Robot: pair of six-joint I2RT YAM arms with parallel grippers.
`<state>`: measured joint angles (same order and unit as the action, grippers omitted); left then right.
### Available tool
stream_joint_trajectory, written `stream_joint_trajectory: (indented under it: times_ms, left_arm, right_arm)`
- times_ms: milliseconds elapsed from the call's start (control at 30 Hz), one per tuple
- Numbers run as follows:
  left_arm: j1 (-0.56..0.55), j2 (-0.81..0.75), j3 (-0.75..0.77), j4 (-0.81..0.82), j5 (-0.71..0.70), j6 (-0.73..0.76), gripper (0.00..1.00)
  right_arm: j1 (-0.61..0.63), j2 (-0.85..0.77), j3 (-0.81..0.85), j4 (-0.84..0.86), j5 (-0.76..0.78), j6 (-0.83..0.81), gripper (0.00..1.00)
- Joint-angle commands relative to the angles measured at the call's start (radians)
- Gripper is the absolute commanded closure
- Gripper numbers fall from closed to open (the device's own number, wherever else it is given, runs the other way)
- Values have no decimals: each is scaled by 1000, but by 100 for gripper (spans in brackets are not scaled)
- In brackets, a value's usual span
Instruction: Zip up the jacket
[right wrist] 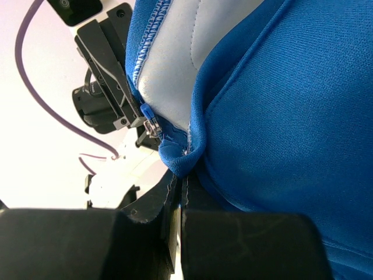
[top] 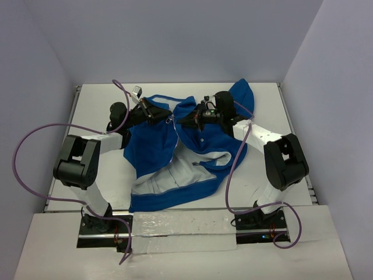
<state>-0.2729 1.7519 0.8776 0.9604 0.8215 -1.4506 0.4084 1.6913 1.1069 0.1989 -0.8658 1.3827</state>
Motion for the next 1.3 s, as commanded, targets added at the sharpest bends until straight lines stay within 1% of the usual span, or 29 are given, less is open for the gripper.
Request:
stream_joint_trajectory:
  times_ms: [0, 467, 900, 1267]
  left_arm:
    - [1, -40, 23, 63, 4, 16, 100]
    - [-1, -32, 0, 113, 18, -3, 100]
    - [-8, -31, -5, 127, 29, -4, 100]
    - [-8, -44, -11, 109, 20, 9, 100]
  right_arm:
    - [12, -21, 33, 50, -38, 10, 100]
    - [12, -2, 63, 30, -36, -3, 100]
    - [11, 3, 69, 33, -37, 2, 100]
    - [12, -6, 54, 21, -32, -4, 100]
